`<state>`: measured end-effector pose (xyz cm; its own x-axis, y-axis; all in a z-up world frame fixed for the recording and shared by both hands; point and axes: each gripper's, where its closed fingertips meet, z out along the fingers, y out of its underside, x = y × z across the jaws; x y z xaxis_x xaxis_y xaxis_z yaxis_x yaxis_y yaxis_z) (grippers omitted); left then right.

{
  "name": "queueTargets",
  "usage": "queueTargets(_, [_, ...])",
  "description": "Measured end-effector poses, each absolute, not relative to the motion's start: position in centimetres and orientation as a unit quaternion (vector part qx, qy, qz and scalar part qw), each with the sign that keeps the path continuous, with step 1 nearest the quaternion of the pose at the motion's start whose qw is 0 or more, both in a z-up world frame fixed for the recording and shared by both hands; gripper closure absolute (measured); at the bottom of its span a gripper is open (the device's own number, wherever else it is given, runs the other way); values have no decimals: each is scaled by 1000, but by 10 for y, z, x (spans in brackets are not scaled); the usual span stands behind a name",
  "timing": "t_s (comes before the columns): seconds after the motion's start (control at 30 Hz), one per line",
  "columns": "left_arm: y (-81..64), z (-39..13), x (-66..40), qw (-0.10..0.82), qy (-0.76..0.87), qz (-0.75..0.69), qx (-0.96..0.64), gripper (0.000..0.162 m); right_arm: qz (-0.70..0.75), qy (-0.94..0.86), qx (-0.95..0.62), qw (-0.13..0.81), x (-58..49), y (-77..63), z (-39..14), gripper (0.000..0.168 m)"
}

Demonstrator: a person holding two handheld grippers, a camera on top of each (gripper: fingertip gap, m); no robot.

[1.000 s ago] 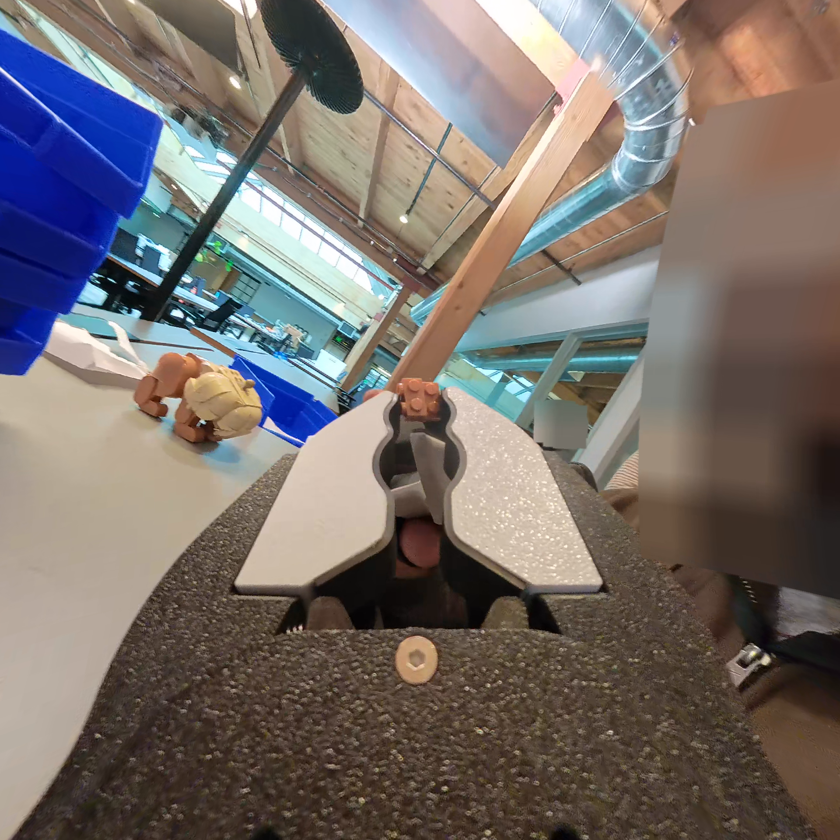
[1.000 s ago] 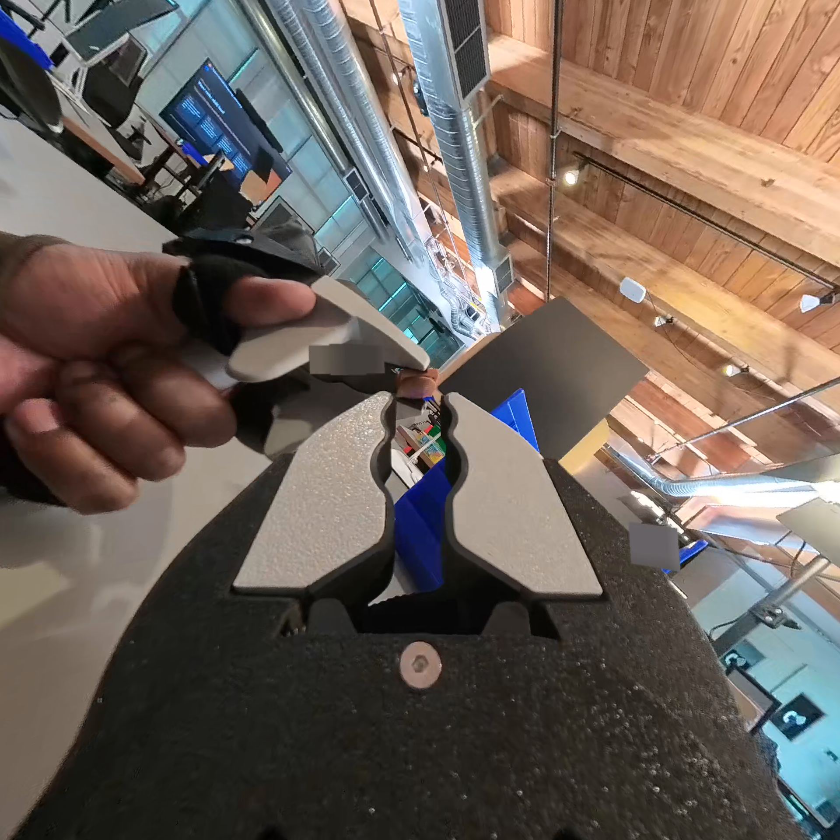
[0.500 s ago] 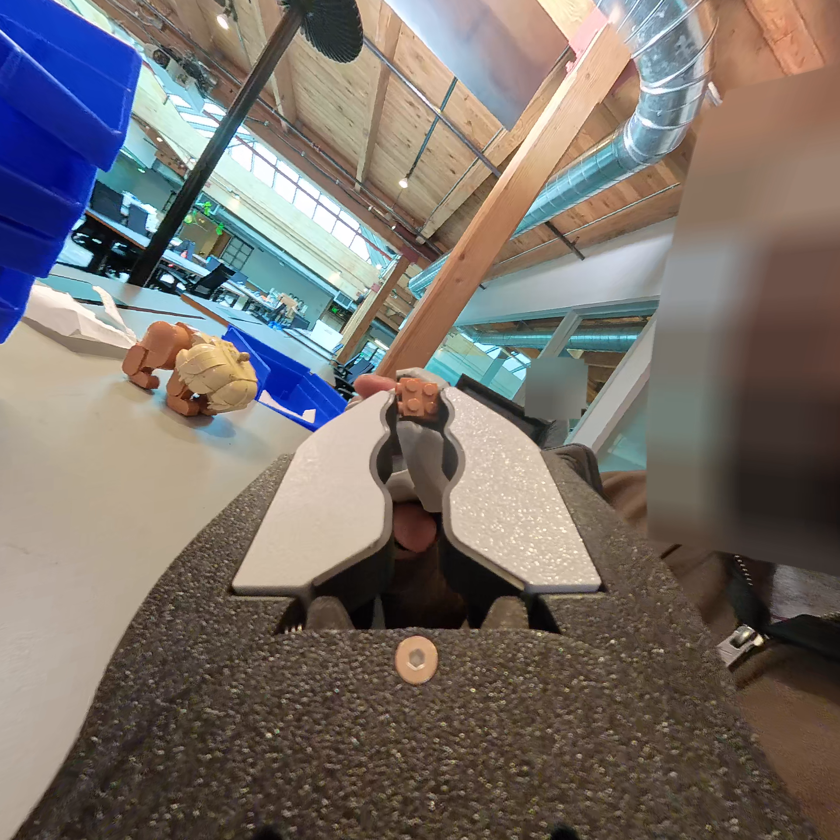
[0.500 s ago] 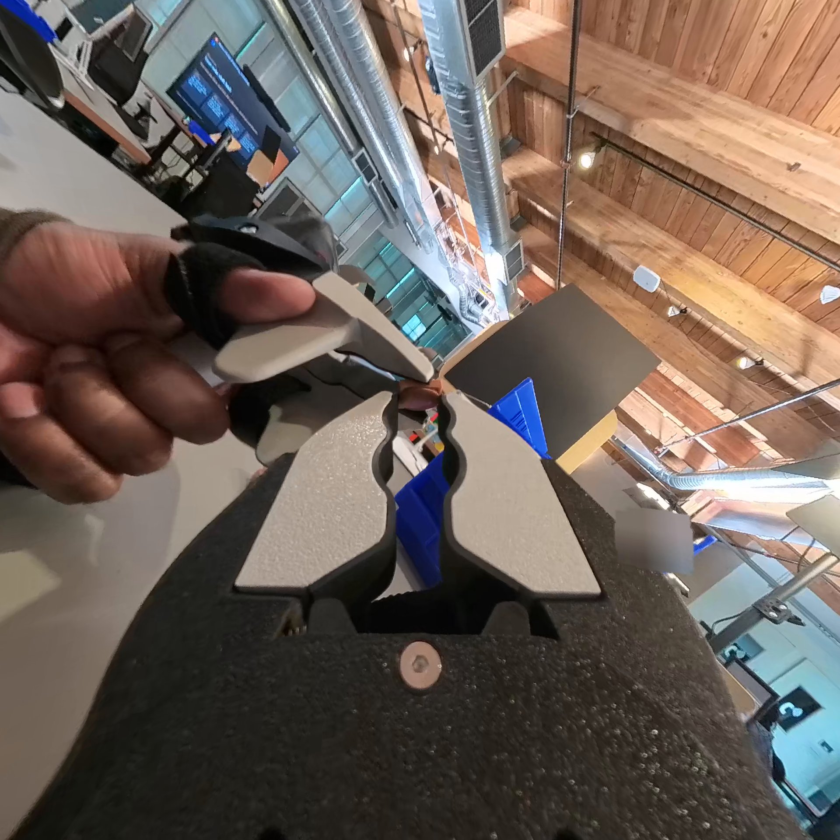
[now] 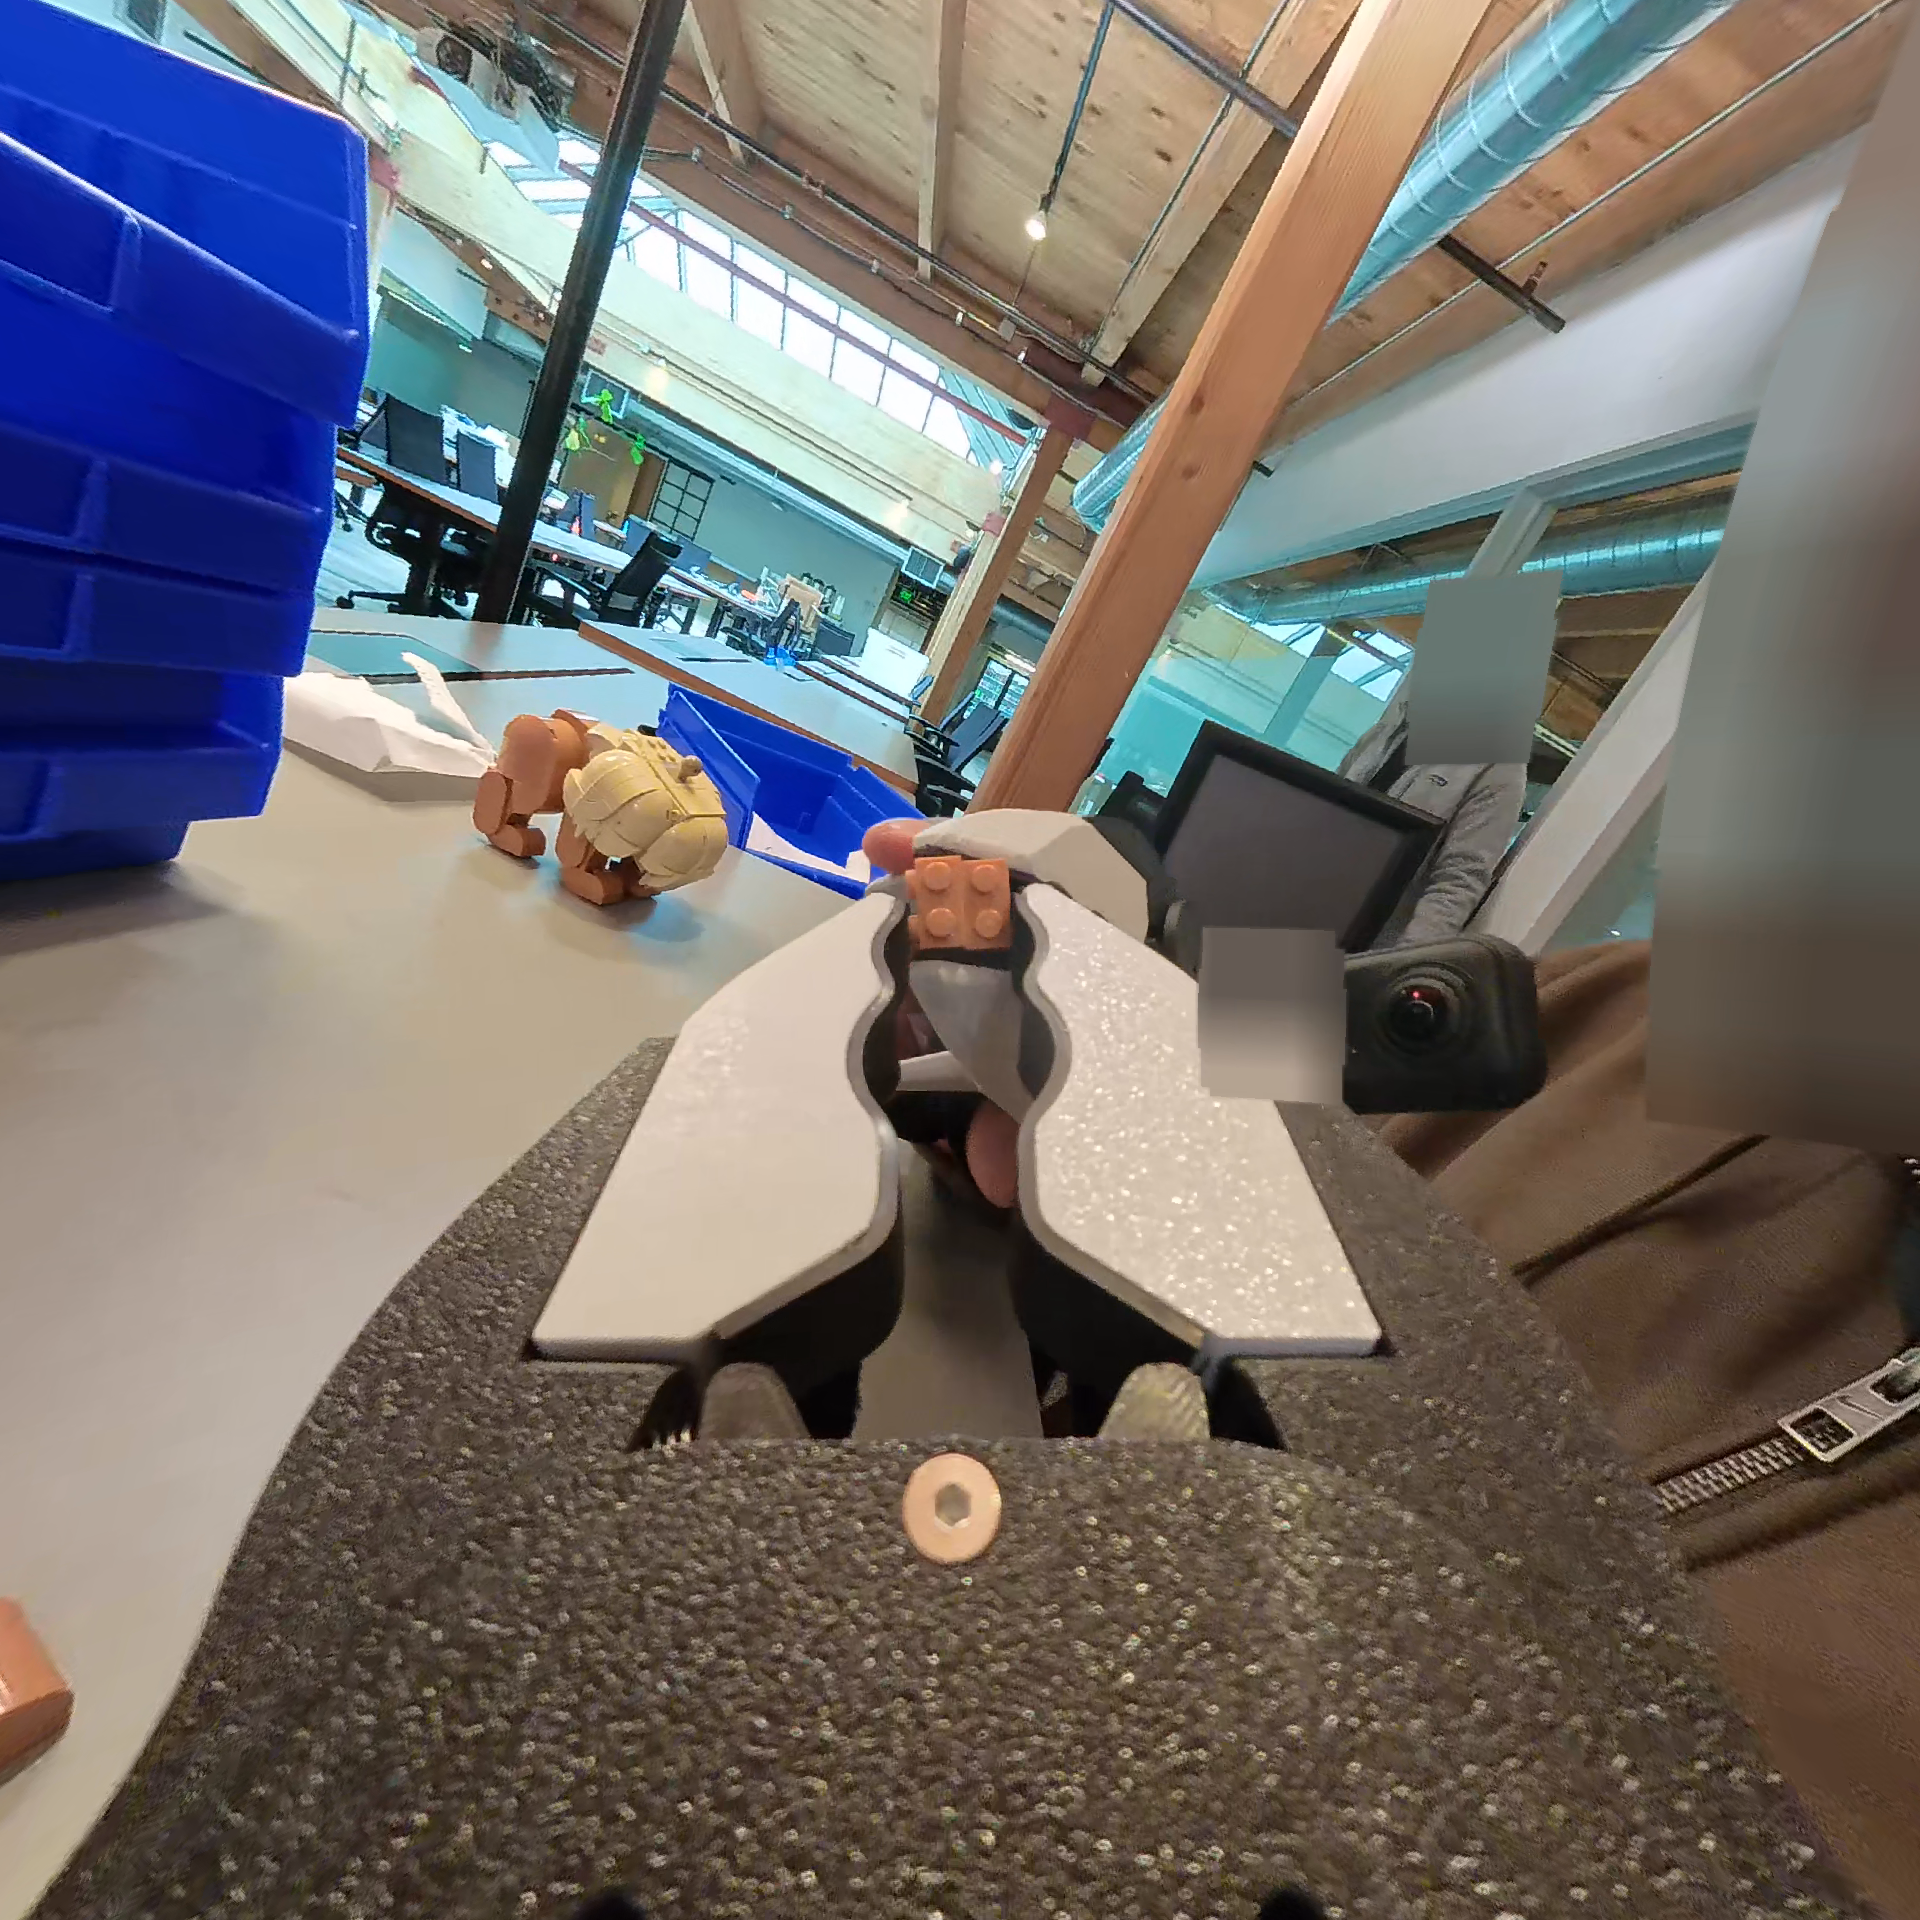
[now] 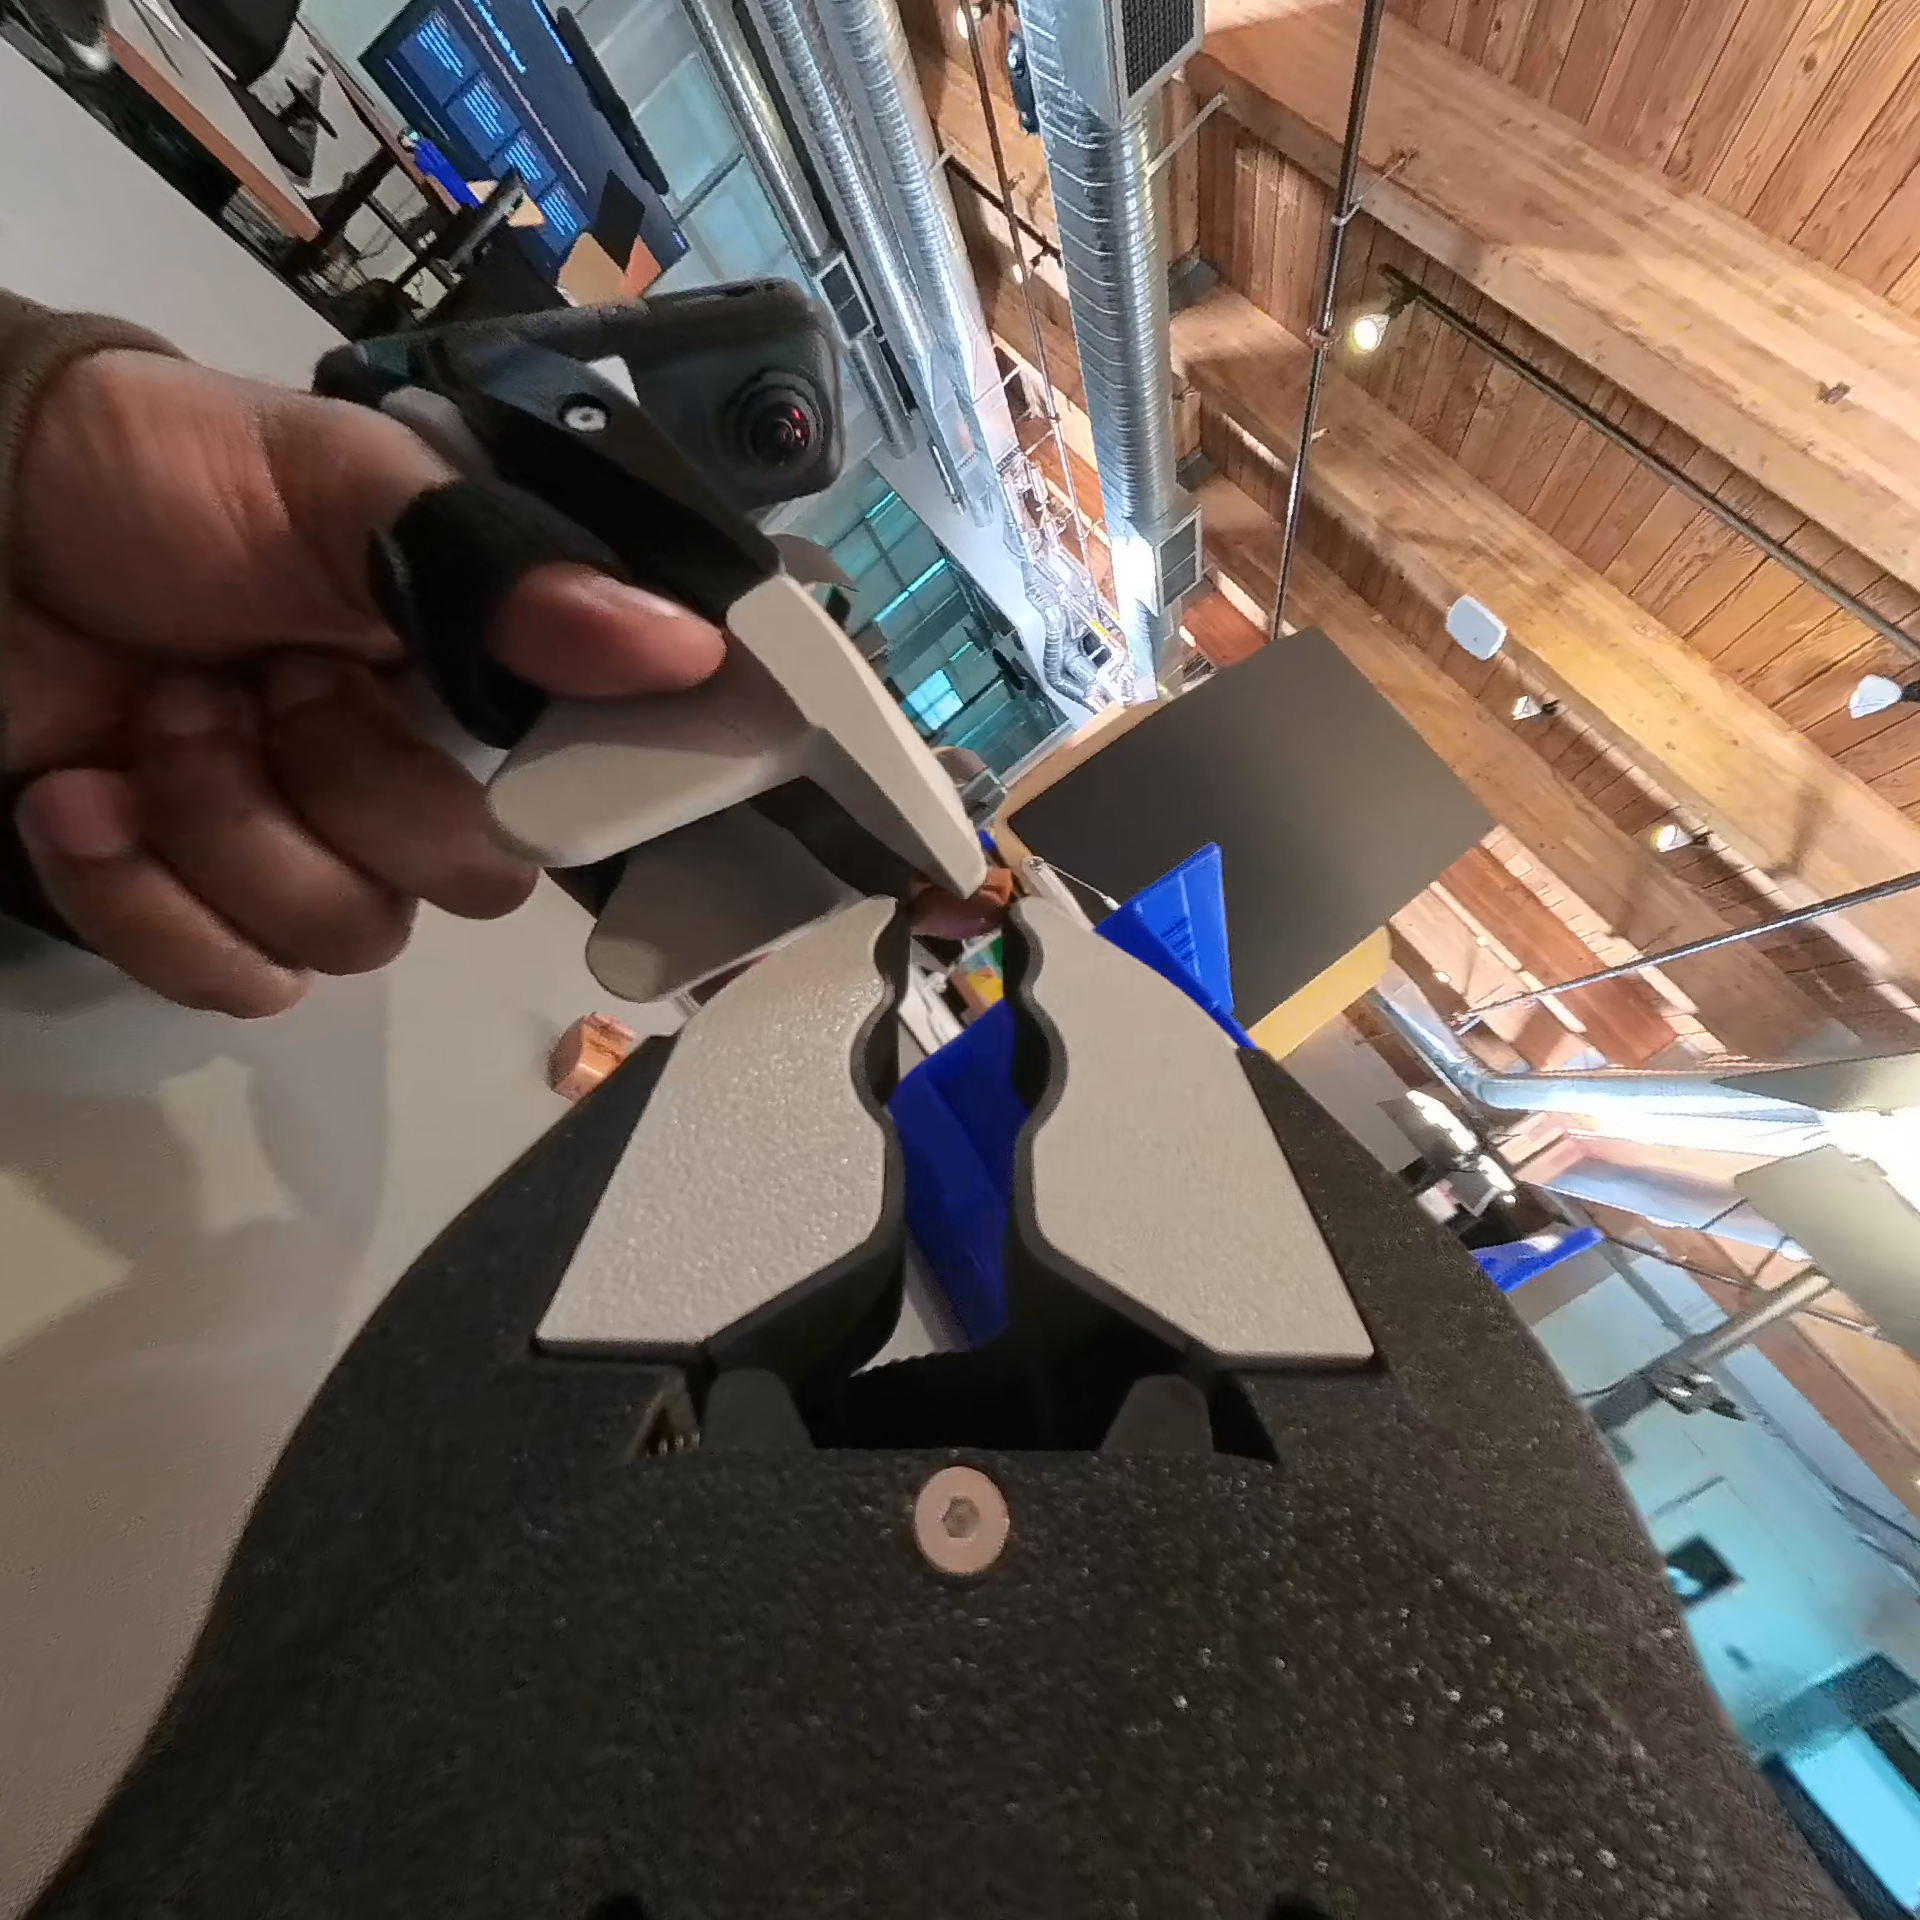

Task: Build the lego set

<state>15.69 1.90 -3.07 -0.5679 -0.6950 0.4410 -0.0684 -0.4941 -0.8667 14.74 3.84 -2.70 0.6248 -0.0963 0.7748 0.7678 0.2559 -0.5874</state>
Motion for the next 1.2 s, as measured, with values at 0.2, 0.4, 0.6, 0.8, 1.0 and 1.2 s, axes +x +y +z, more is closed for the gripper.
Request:
queueTargets(0.2, [20, -32, 157, 238, 473, -738, -418, 144, -310, -313, -532, 723, 148, 39, -28, 151])
queueTargets(0.4, [22, -37, 158, 270, 502, -706, -420, 144, -296, -324, -548, 712, 149, 41, -33, 152])
queueTargets(0.6, [18, -45, 157, 248, 533, -692, -419, 145, -260, -364, -558, 699, 148, 37, -42, 152])
queueTargets(0.8, [13, -49, 157, 243, 553, -680, -416, 145, -183, -387, -578, 695, 149, 31, -47, 152])
queueTargets(1.0, [8, -52, 157, 250, 574, -664, -408, 145, -133, -401, -588, 689, 149, 26, -50, 152])
queueTargets(1.2, [10, -46, 154, 252, 565, -677, -400, 145, -99, -408, -595, 685, 158, 18, -51, 168])
